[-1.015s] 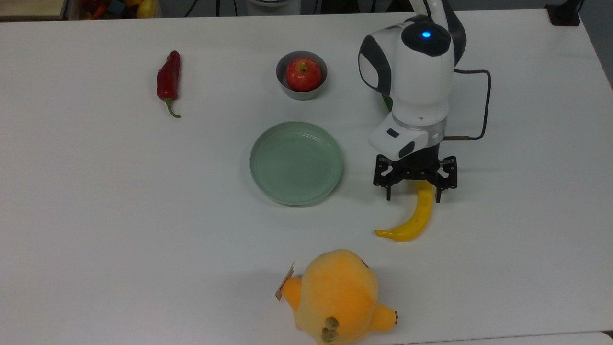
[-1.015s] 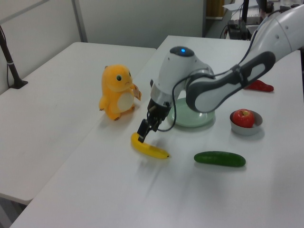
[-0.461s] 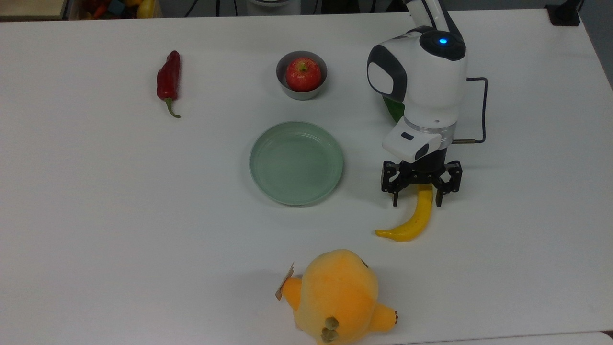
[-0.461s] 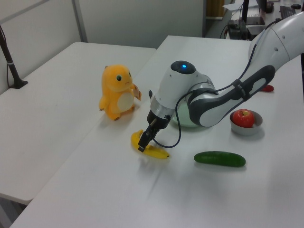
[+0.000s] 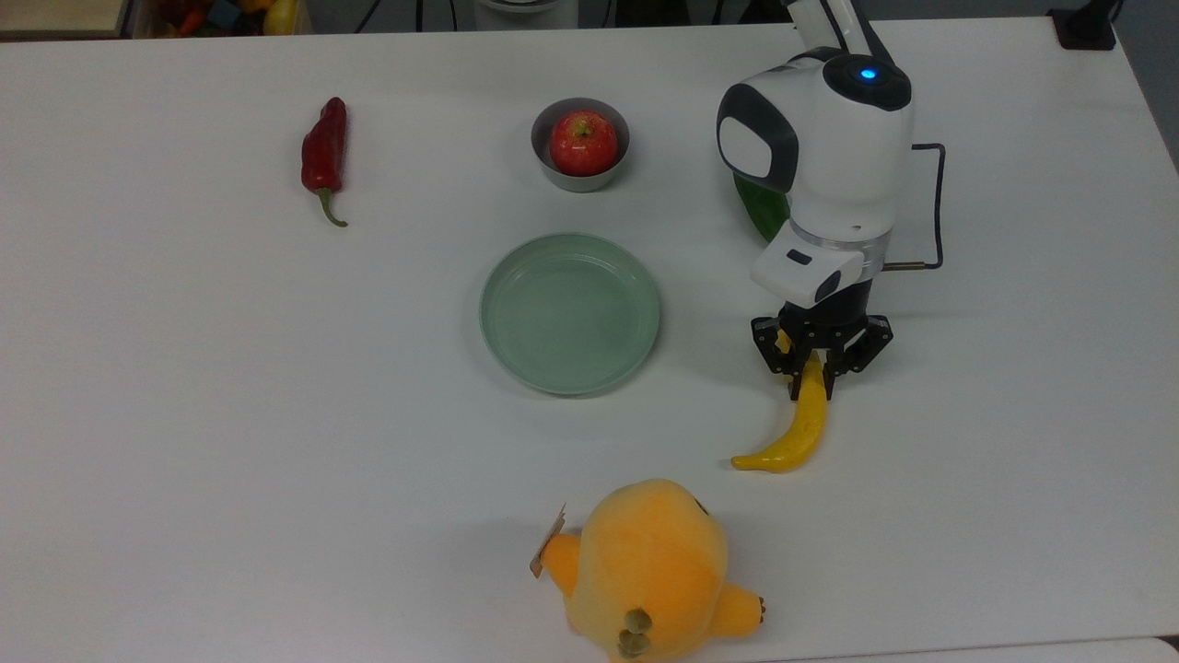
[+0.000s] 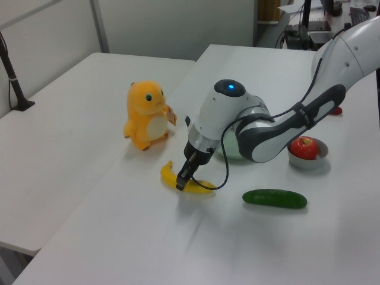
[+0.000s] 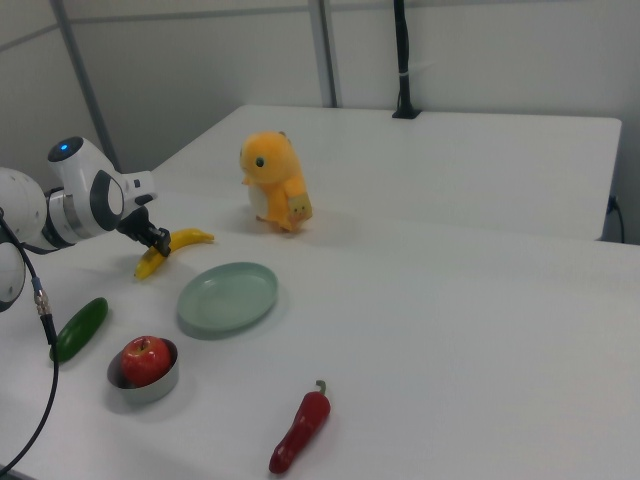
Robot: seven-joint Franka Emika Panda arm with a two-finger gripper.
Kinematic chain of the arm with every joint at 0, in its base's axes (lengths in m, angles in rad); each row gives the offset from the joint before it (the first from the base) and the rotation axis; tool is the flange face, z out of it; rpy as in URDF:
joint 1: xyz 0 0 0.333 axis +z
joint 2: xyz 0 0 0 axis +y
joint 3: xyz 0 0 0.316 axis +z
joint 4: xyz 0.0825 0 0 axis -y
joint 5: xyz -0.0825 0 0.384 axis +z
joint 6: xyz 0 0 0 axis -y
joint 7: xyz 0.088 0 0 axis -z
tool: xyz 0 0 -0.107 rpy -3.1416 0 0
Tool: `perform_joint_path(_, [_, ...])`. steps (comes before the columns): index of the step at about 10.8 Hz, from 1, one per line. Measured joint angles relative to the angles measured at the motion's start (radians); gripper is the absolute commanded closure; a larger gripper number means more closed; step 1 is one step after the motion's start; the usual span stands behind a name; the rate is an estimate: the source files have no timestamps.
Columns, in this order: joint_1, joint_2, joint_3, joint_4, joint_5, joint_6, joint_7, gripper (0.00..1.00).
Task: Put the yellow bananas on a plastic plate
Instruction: 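Close the gripper on the banana's stem end, then lift the banana and carry it over the green plate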
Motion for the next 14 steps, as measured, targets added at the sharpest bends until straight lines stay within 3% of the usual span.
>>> perform_joint_path(4, [-0.004,-0.055,-0.005,0.008,0.0,0.001,0.002,1.0])
perform_joint_path(8, [-0.043,-0.252,-0.006,-0.031,0.029,-0.169,0.005,1.0])
perform_joint_path(10, [-0.065,-0.371,-0.007,-0.096,0.109,-0.258,-0.066,1.0])
perform_joint_path(14, [-0.167,-0.583,-0.009,-0.228,0.281,-0.456,-0.411,1.0])
